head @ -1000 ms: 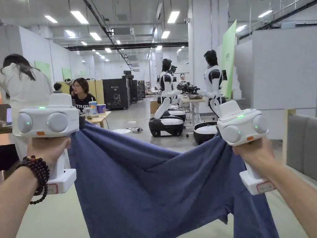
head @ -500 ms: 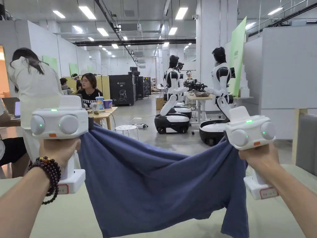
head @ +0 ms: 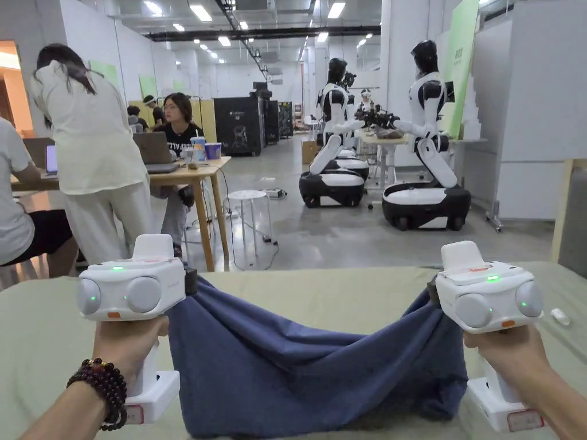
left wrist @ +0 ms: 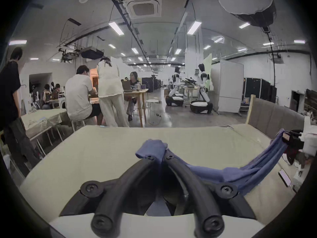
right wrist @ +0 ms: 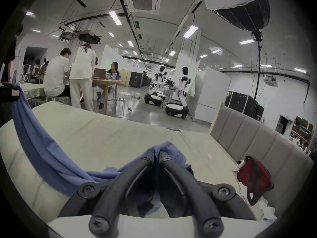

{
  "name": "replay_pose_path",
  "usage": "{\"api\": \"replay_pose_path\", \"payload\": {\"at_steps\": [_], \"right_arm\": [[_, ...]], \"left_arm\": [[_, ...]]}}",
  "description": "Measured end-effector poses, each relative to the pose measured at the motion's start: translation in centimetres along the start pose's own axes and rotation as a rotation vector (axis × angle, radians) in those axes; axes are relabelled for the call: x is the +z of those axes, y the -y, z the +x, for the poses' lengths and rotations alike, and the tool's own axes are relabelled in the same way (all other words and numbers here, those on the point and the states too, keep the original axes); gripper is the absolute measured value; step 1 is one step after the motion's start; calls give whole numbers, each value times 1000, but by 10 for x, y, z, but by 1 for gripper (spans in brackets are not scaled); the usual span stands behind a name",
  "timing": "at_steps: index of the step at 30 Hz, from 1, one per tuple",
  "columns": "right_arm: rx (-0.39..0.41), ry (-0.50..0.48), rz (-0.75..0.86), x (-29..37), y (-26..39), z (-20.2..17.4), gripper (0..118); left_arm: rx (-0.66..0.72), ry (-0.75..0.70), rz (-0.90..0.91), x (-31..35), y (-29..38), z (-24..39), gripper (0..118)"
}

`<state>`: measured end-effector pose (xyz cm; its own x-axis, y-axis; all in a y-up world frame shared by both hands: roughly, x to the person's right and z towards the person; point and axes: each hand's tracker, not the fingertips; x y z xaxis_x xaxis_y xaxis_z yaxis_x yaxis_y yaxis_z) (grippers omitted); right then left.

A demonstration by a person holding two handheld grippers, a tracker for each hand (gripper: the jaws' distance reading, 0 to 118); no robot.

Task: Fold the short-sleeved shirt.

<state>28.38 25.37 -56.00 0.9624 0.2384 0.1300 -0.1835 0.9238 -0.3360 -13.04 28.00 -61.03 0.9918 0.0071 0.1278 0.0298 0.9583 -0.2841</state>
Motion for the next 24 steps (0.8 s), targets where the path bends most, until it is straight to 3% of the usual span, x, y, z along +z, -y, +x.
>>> {"api": "replay_pose_path", "payload": {"at_steps": [4,10,14,16,19,24], "right_arm": [[47,-19,-34,34,56,-10,5],[-33,-50,-148,112,132,-12,5],[18,-46,-247,147,172,-12,5],[76,-39,-290,158,186,-13,5],[48,-52,-345,166,203,-11,5],[80,-35,-391,157,207,-22,5]], "left_arm": [[-44,10,-47,48,59,2,2],[-62,35,-176,114,149,-4,2],[-128,30,-245,152,194,-14,2],[-142,24,-275,160,209,-26,2],[-130,-14,-316,169,224,-42,2],[-126,14,-347,161,239,-47,2]]}}
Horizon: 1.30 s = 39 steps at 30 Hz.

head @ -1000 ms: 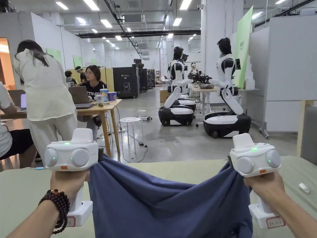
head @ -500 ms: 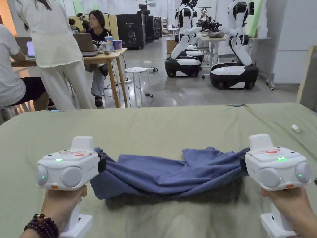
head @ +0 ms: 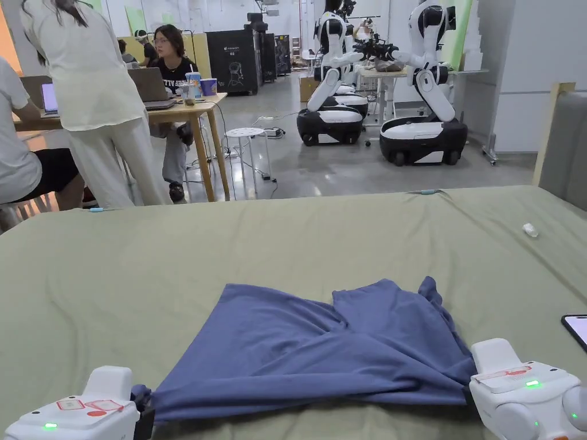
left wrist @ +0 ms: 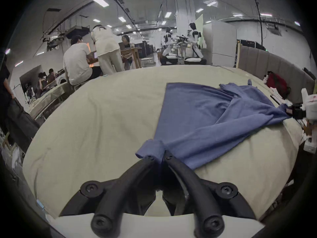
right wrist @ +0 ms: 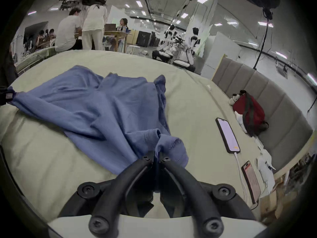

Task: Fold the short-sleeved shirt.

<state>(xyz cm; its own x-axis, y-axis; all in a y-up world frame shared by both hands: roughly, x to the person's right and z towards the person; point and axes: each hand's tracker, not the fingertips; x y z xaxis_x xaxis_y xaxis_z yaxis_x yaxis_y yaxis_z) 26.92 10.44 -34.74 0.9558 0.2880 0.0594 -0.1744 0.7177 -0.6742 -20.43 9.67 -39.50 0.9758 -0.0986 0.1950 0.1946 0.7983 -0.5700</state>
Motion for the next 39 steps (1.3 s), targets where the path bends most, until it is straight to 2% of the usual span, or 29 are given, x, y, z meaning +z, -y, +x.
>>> {"api": "replay_pose_path", "payload": {"at_steps": [3,4,5,6,7,8,9,12,13,14,15,16,17,23,24,25,26,30,33,37,39], "right_arm": [[-50,-18,-16,-10,-2,4,8],[-83,-34,-6,-8,-2,6,17],[-105,-40,16,-5,-1,10,47],[-103,-37,19,-2,-3,11,74],[-103,-38,25,0,-5,11,92],[-105,-42,50,6,-7,11,105],[-108,-43,73,13,-10,12,107],[-117,-55,112,18,-21,13,104],[-116,-56,113,16,-23,13,94],[-109,-57,116,16,-26,11,66],[-103,-56,126,16,-28,9,33],[-105,-48,134,15,-30,7,6],[-105,-44,138,16,-32,6,1],[-107,-65,144,20,-35,5,0],[-101,-67,144,19,-35,4,0],[-96,-73,141,17,-35,4,0],[-95,-77,139,17,-34,4,0],[-95,-86,129,12,-31,2,0],[-93,-89,120,10,-31,1,0],[-95,-93,109,7,-29,0,0],[-94,-94,103,5,-29,1,0]], "left_arm": [[-16,-3,14,0,-6,4,3],[-8,5,14,-1,-10,4,5],[-1,12,23,-1,-14,4,21],[-1,15,31,-1,-17,5,46],[-7,17,33,0,-20,7,77],[-15,15,36,-1,-24,9,109],[-21,13,50,0,-26,10,118],[-32,33,88,6,-34,17,107],[-30,29,85,5,-36,18,97],[-26,24,85,4,-37,18,74],[-24,23,86,4,-36,19,47],[-21,19,86,3,-36,19,20],[-16,8,79,2,-36,18,0],[23,-8,48,2,-26,7,0],[22,-15,42,1,-24,5,12],[19,-21,37,0,-21,2,38],[17,-33,33,-2,-19,-1,85],[39,-39,-26,-14,-11,-13,116],[57,-4,-55,-25,-7,-19,99],[15,-13,-118,-37,4,-16,98],[-8,3,-139,-42,9,-13,92]]}}
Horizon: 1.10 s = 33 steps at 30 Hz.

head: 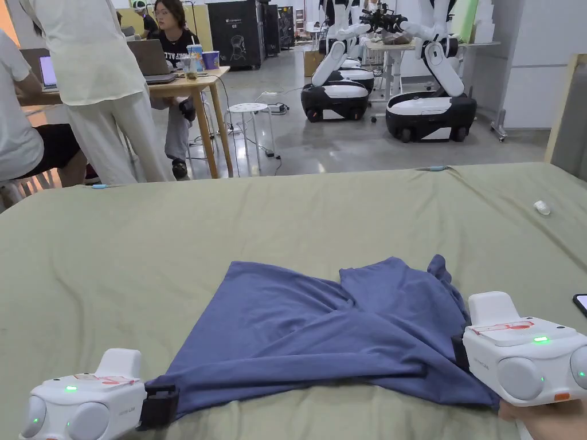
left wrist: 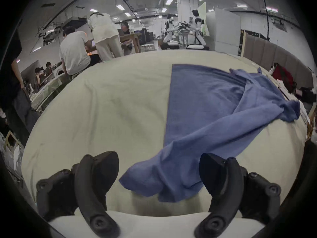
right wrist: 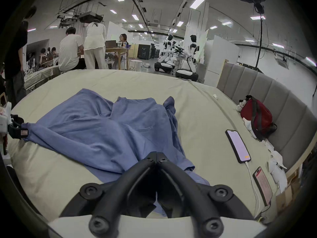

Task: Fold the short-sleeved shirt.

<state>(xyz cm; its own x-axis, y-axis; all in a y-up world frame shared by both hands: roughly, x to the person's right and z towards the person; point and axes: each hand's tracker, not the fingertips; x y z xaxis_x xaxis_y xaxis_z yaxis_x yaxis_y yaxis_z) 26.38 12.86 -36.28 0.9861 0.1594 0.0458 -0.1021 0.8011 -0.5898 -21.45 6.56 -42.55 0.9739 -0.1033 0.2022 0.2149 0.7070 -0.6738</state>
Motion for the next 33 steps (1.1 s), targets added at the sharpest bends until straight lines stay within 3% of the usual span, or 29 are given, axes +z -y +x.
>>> {"api": "replay_pose_path", "payload": {"at_steps": [1,3,5,6,13,14,16,17,19,26,33], "right_arm": [[1,0,-2,-1,0,1,0],[3,2,-4,0,-1,0,0],[-1,0,-6,-2,-1,3,0],[-6,-2,-7,-4,-2,4,0],[-23,-57,3,-27,-22,33,1],[-23,-71,3,-31,-29,38,12],[-36,-103,19,-42,-45,47,54],[-47,-125,27,-49,-52,52,66],[-38,-166,-10,-71,-66,62,65],[29,-179,-144,-134,-82,63,64],[67,-177,-202,-162,-81,44,45]], "left_arm": [[-7,3,-6,-2,2,2,84],[-2,29,-1,-3,5,2,55],[47,80,14,-1,3,3,13],[-37,31,33,1,2,8,9],[-39,24,75,9,-7,13,9],[-40,24,76,9,-8,13,9],[-40,26,75,8,-9,12,10],[-37,29,75,8,-9,12,9],[-26,33,76,7,-10,12,10],[-18,40,70,2,-11,13,9],[3,45,69,1,-15,20,10]]}}
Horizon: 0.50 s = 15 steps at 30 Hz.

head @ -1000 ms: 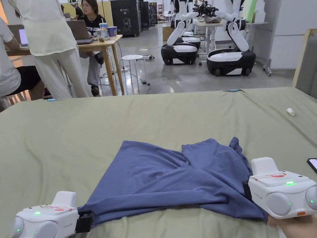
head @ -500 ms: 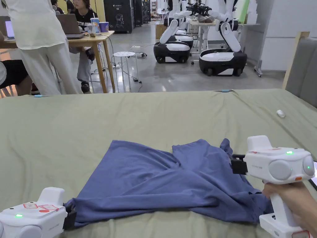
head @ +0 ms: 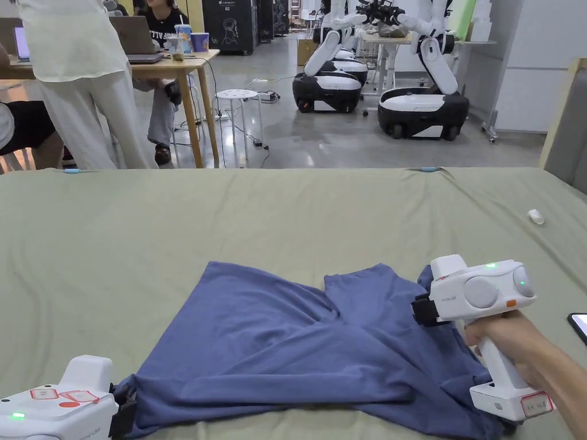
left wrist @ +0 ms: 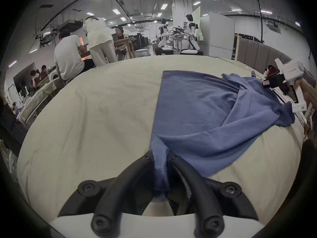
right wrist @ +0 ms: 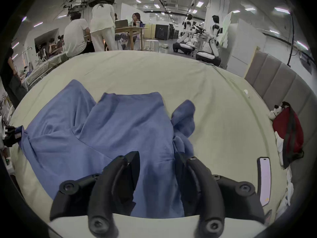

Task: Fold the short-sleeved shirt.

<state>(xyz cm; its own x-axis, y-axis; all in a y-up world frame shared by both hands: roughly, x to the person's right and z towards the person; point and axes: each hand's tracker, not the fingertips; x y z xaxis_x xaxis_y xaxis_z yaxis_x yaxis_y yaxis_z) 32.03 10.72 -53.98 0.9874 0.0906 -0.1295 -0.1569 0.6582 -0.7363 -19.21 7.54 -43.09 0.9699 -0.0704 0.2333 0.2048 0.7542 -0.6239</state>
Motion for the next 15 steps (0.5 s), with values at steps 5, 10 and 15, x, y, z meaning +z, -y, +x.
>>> {"api": "replay_pose_path", "payload": {"at_steps": [5,10,15], "right_arm": [[33,-14,-26,-7,-2,-14,15],[34,8,-52,-7,0,-15,4],[17,32,18,18,-2,-12,3]], "left_arm": [[-6,4,0,2,0,5,10],[-5,6,0,4,1,6,10],[-2,2,6,6,-3,3,10]]}}
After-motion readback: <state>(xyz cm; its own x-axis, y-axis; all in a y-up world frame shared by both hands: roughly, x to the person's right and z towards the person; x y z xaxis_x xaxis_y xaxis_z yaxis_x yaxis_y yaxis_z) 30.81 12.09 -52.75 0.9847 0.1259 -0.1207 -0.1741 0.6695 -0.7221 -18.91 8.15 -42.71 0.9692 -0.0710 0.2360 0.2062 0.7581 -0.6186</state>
